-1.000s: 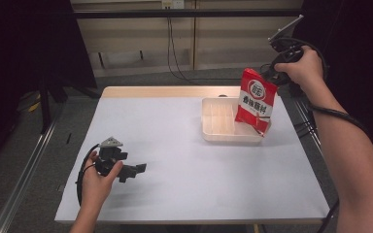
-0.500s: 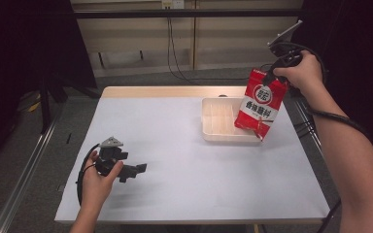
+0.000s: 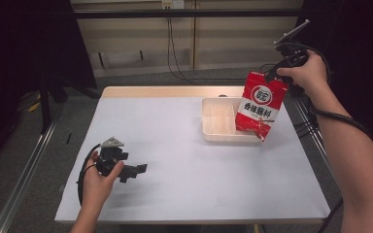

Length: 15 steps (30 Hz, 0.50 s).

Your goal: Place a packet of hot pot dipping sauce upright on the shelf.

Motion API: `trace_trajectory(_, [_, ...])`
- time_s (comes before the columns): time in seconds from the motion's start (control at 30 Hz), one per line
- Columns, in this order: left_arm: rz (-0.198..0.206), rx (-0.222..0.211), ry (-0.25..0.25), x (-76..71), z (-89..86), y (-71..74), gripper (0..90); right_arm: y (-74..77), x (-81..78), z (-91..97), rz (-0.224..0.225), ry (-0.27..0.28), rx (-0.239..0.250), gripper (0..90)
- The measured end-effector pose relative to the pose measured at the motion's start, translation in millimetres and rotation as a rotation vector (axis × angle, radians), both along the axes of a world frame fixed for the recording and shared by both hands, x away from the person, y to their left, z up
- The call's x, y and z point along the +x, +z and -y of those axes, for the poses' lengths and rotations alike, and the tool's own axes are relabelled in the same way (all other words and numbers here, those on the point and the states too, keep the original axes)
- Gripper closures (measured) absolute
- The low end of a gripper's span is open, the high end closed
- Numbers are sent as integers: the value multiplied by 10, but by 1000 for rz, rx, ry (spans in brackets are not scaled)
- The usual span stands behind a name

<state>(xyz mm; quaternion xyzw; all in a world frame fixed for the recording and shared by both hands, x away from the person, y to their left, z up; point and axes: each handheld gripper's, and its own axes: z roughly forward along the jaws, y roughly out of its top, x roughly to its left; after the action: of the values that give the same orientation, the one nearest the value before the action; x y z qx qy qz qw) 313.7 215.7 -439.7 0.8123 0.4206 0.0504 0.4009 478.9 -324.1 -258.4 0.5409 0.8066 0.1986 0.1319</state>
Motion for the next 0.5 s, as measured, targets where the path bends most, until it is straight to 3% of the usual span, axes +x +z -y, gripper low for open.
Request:
trace_trajectory(0.1, [-2,1,-3,4,7,-10,60,-22,19,26,8,-2,-7,417])
trace_trajectory(0.3, [-1,7,-7,8,-4,-4,60,-148,58,44,-16,-1,-17,369])
trace_trajectory(0.43, [-3,2,-2,5,3,-2,60,-220,70,19,-50,15,-13,420])
trace_trajectory(0.5, [0,5,-8,8,1,2,60,-251,73,-8,-83,38,-3,512])
